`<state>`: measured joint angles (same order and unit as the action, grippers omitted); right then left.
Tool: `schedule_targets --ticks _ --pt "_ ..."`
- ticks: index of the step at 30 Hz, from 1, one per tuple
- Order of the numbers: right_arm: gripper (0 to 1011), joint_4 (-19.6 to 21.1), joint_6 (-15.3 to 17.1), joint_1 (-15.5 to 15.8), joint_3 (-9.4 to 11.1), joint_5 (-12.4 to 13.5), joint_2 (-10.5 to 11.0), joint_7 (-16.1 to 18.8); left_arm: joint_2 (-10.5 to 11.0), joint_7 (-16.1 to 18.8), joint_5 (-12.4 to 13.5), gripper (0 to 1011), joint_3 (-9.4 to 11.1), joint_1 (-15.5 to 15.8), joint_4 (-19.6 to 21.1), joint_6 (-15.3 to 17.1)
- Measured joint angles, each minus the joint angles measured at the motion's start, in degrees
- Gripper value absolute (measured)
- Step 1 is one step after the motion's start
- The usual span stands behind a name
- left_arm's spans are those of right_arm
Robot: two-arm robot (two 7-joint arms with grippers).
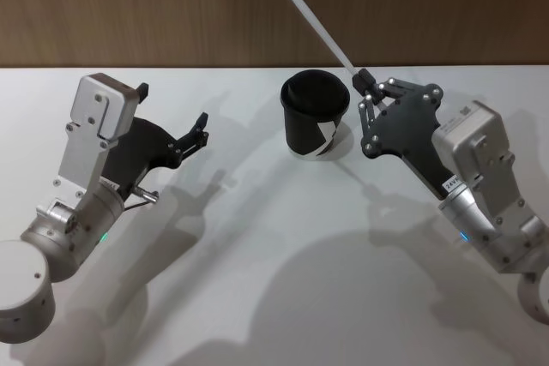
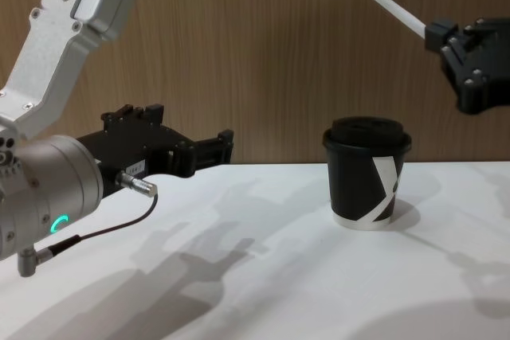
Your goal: Pick up the straw with one hand, pass it to the other hand, and insert it into the cup.
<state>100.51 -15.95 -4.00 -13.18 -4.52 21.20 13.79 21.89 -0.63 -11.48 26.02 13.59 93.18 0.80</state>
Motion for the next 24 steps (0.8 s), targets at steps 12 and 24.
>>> schedule_targets --ticks 12,24 --pt "10 0.59 -0.52 0.15 -0.31 -0.21 -0.23 0.66 0.01 -0.47 -0.21 1001 -0.19 0.0 0.04 0.01" --pt "10 0.83 -0.72 0.21 -0.41 -0.3 -0.29 0.84 0.74 -5.65 -5.11 1001 -1.96 -0.17 1.93 0.3"
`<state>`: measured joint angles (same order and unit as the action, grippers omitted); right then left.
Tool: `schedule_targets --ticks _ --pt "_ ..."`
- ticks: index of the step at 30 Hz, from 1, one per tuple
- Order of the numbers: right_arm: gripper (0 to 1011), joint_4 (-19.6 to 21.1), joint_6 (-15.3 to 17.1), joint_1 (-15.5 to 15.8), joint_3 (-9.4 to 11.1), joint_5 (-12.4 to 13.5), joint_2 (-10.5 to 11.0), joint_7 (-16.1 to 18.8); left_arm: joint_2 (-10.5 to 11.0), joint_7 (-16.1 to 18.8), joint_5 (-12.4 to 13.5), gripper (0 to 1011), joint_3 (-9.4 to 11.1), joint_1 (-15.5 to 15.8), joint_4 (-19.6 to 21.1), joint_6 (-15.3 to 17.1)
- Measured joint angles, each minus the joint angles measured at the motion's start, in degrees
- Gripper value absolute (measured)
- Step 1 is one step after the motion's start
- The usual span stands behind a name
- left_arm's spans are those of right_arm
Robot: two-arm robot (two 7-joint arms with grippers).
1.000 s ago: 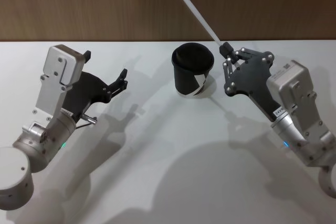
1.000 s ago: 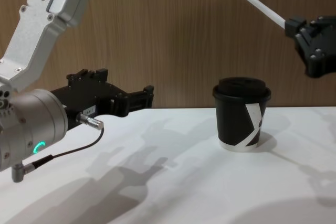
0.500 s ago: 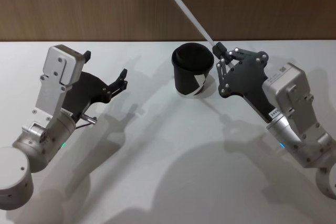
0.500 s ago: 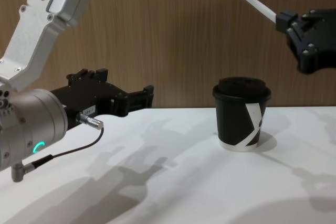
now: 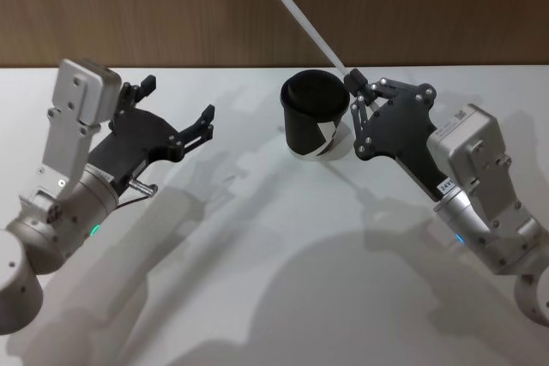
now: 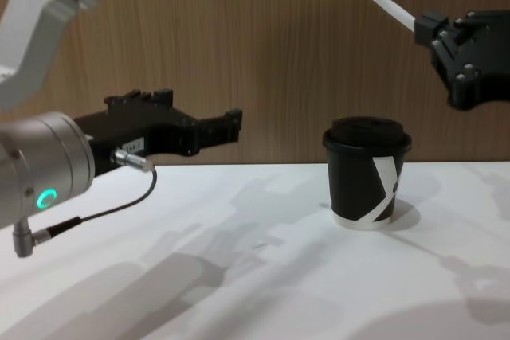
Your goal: Pick up the straw with one hand, pass it to the other hand, and insert it into the cup.
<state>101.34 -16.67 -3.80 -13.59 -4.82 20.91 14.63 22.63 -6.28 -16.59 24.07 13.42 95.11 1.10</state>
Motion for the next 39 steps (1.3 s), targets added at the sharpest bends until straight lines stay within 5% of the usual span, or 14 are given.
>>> schedule_targets --ticks 22,39 --pt "10 0.13 -0.1 0.02 -0.08 -0.02 -0.05 0.13 -1.94 -11.86 -19.08 1001 -4.93 0.23 2.54 6.4" --pt "10 0.13 -0.09 0.02 -0.07 -0.02 -0.05 0.12 -4.67 -16.92 -28.52 1001 -4.65 2.66 0.54 10.76"
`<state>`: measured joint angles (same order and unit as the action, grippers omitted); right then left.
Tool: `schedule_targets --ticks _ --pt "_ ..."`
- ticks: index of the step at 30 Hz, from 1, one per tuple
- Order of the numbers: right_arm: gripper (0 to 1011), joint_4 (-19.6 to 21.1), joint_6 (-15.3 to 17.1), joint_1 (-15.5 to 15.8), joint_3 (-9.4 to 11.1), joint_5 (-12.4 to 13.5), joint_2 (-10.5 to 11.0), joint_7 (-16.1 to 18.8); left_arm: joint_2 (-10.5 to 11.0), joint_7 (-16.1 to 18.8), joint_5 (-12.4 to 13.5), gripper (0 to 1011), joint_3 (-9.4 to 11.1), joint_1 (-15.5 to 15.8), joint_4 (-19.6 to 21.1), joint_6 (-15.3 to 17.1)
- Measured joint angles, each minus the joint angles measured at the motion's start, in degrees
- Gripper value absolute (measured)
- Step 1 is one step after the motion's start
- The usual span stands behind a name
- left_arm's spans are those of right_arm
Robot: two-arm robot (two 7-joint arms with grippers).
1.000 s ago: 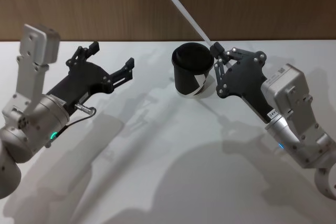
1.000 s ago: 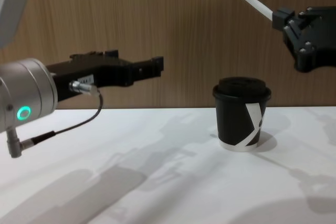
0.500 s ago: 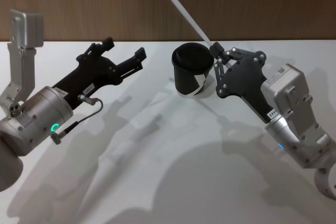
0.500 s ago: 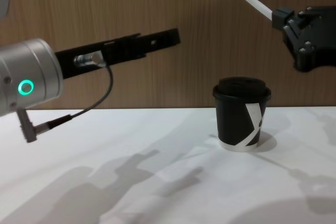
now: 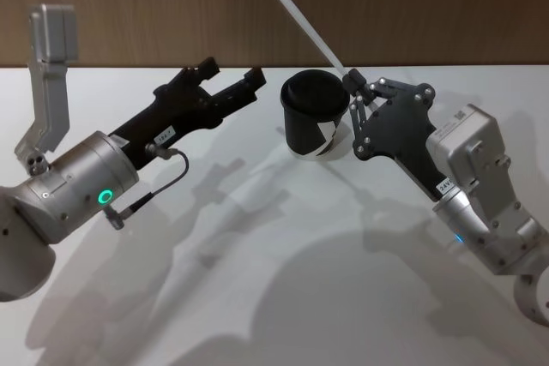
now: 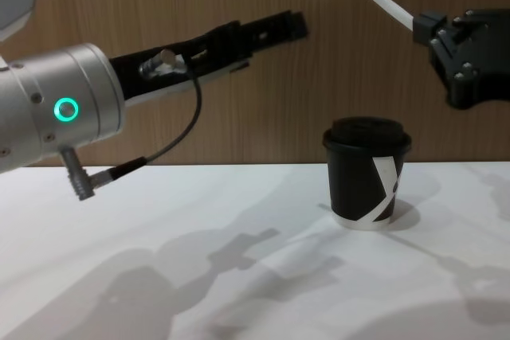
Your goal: Pick up the straw with one hand, pass it to the other hand, and insert it into the cup.
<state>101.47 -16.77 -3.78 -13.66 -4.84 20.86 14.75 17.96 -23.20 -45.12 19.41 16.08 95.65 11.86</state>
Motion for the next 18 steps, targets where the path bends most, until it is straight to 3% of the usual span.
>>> schedule_targets --ticks 18 --pt "10 0.0 0.0 0.0 0.0 0.01 0.0 0.0 -2.69 -4.74 -10.78 1001 -1.21 2.0 -2.69 4.3"
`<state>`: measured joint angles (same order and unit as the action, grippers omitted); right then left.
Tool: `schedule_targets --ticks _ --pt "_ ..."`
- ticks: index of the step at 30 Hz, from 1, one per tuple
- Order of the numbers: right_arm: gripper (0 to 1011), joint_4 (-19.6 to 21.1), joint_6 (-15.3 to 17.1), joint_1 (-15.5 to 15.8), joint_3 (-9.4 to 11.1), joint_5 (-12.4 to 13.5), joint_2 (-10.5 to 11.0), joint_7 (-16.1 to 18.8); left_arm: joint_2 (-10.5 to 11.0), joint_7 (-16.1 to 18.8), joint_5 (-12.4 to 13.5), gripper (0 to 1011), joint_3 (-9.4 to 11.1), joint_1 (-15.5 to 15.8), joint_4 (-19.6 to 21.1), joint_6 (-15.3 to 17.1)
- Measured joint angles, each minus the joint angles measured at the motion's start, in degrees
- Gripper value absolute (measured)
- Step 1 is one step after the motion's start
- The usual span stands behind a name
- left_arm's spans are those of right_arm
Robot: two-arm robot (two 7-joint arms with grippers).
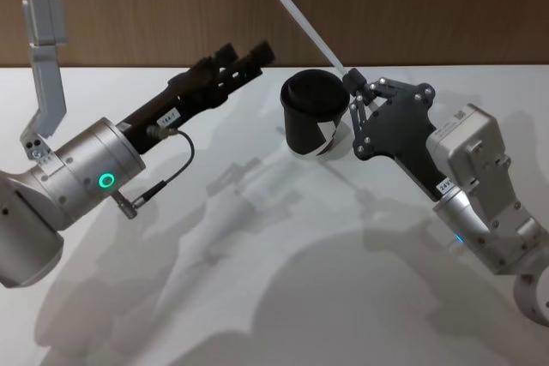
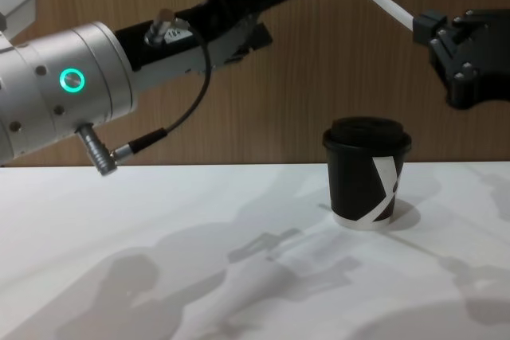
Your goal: Pick up the straw with one hand, pass it to the other hand, and insert it into the cup.
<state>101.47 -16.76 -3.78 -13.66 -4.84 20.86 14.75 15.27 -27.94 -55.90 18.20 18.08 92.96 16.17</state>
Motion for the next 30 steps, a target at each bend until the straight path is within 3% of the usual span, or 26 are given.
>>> schedule_targets --ticks 10,30 --pt "10 0.0 0.0 0.0 0.0 0.0 0.0 0.0 -1.47 -0.35 -5.19 1001 -0.63 1.0 -0.64 2.82" --pt "10 0.0 0.0 0.0 0.0 0.0 0.0 0.0 -3.8 0.09 -9.82 1001 0.9 3.49 -2.38 5.74"
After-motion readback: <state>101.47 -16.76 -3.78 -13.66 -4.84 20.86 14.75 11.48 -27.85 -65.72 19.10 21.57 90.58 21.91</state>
